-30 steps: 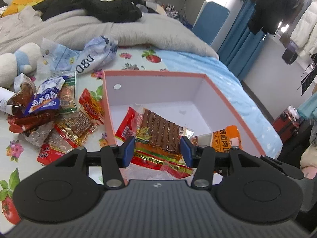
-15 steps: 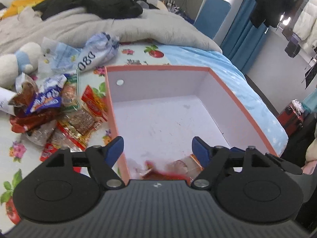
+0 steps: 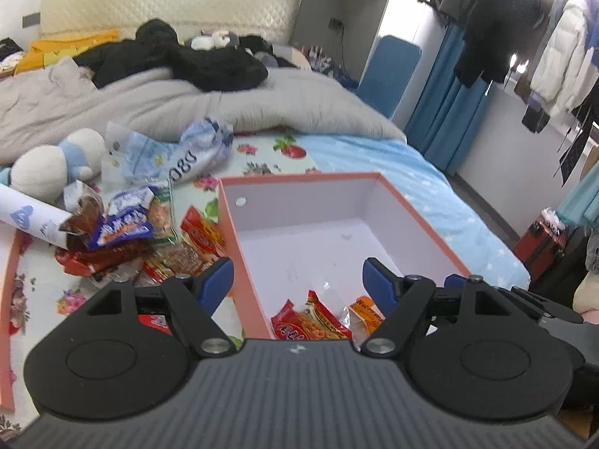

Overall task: Organize snacks
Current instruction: 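Open both grippers to drop the snacks into the deep pink box, then grasp a red wrapped snack with the left gripper while the right gripper grasps another, then carry both red snacks over the deep pink box with both grippers, then open both grippers to release the red snacks into the deep pink box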

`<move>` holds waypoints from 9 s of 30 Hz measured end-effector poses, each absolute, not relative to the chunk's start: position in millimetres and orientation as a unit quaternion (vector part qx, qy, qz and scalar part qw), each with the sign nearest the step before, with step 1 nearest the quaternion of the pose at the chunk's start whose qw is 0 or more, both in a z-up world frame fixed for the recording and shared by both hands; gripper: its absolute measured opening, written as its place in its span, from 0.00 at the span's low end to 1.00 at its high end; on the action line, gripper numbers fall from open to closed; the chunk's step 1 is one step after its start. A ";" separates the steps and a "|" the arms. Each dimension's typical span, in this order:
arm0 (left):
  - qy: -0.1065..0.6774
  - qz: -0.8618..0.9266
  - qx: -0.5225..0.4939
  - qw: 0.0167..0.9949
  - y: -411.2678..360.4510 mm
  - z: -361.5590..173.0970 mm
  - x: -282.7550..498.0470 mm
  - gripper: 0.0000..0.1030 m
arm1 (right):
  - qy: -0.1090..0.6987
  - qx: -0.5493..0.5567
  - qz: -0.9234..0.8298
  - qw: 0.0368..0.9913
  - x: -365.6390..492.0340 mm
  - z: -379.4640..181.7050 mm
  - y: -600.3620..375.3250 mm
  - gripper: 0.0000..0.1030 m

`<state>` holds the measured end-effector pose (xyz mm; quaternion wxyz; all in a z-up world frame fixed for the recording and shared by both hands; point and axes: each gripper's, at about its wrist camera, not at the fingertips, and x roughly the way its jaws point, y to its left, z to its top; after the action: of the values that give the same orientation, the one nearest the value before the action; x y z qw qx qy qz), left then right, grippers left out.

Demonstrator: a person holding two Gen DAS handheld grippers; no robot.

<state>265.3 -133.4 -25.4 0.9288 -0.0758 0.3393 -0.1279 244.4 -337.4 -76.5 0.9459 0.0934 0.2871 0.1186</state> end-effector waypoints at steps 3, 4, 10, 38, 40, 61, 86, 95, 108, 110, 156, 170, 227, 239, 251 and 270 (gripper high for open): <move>0.327 -0.123 -0.076 0.934 -122.8 -17.0 252.8 0.77 | 0.272 0.095 0.127 0.949 235.7 -66.6 -331.1 0.68; 0.324 -0.121 -0.077 0.935 -118.9 -14.3 248.0 0.77 | 0.268 0.095 0.130 0.950 233.1 -63.7 -328.9 0.68; 0.304 -0.120 -0.082 0.942 -96.4 -0.7 224.3 0.77 | 0.245 0.101 0.145 0.953 217.2 -50.1 -315.6 0.68; 0.312 -0.038 -0.064 0.947 -24.9 -56.0 148.4 0.90 | 0.260 0.070 0.189 0.944 154.2 -88.6 -244.4 0.68; 0.324 -0.034 -0.067 0.943 -17.3 -63.2 146.0 0.90 | 0.264 0.068 0.191 0.943 149.0 -94.8 -240.9 0.68; 0.351 -0.002 -0.133 0.927 50.1 -97.7 208.3 0.90 | 0.286 0.063 0.175 0.940 190.7 -124.6 -172.2 0.68; 0.430 0.039 -0.135 0.892 110.1 -186.0 395.7 0.88 | 0.357 0.030 0.109 0.927 341.7 -216.9 -95.3 0.83; 0.442 0.032 -0.159 0.882 117.0 -213.9 418.7 0.72 | 0.366 0.006 0.070 0.928 367.1 -243.7 -85.6 0.75; 0.431 0.008 -0.159 0.888 104.6 -228.1 423.1 0.48 | 0.358 -0.021 0.091 0.929 365.5 -249.2 -81.0 0.46; 0.428 0.004 -0.158 0.890 101.8 -225.7 418.8 0.31 | 0.360 -0.021 0.092 0.928 365.4 -246.9 -82.6 0.37; 0.377 0.083 -0.264 0.884 85.2 -174.5 143.8 0.20 | 0.359 -0.014 0.239 0.902 166.0 -169.5 -141.5 0.03; 0.354 0.065 -0.228 0.905 60.6 -122.1 168.1 0.19 | 0.335 0.031 0.225 0.915 204.1 -117.4 -167.0 0.03; 0.490 -0.129 -0.072 0.859 -187.4 -115.2 394.5 0.20 | 0.437 0.082 0.081 0.892 333.6 -126.5 -389.9 0.05; 0.481 -0.133 -0.079 0.863 -172.2 -94.1 382.4 0.65 | 0.432 0.099 0.074 0.893 329.9 -121.6 -386.6 0.56; 0.414 -0.109 -0.059 0.902 -114.0 -32.6 340.4 0.65 | 0.383 0.105 0.070 0.915 310.3 -71.4 -352.9 0.85; 0.367 -0.037 -0.085 0.926 2.1 -27.2 246.7 0.65 | 0.336 0.059 0.145 0.929 253.8 -50.3 -249.2 0.85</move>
<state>246.7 2.1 -27.2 0.9257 -0.0854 0.3667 -0.0366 253.8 -249.2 -50.3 0.9286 0.0592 0.3364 0.1449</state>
